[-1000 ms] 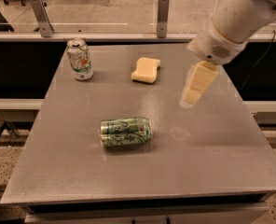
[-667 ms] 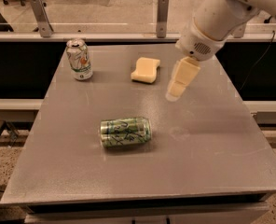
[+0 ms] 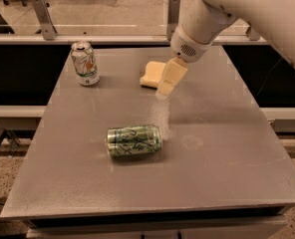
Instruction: Move sponge near green can
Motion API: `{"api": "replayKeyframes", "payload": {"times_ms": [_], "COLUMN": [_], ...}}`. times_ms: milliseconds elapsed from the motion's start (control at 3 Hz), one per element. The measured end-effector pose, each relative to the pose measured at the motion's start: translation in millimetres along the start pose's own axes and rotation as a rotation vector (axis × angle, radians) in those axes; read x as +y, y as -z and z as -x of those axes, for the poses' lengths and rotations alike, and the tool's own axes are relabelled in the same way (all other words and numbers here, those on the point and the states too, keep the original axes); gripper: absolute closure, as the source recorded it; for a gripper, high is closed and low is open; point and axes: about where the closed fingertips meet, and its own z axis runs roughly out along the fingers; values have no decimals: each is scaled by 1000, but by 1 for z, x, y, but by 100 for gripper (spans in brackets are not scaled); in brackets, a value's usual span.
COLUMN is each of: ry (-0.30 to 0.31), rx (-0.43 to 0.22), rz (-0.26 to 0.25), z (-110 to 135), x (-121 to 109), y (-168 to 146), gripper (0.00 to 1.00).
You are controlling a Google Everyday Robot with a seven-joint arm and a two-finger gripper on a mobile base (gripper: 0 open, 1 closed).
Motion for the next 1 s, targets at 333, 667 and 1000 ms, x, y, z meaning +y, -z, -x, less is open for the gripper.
{"api": "replayKeyframes", "payload": {"times_ms": [333, 667, 1000], "ry": [-60, -85, -74], "rx": [26, 44, 76], "rz": [-17, -27, -22], "z": [12, 17, 17], "x": [-21, -33, -43], "y": [-30, -46, -65], "gripper": [0, 0, 0]}}
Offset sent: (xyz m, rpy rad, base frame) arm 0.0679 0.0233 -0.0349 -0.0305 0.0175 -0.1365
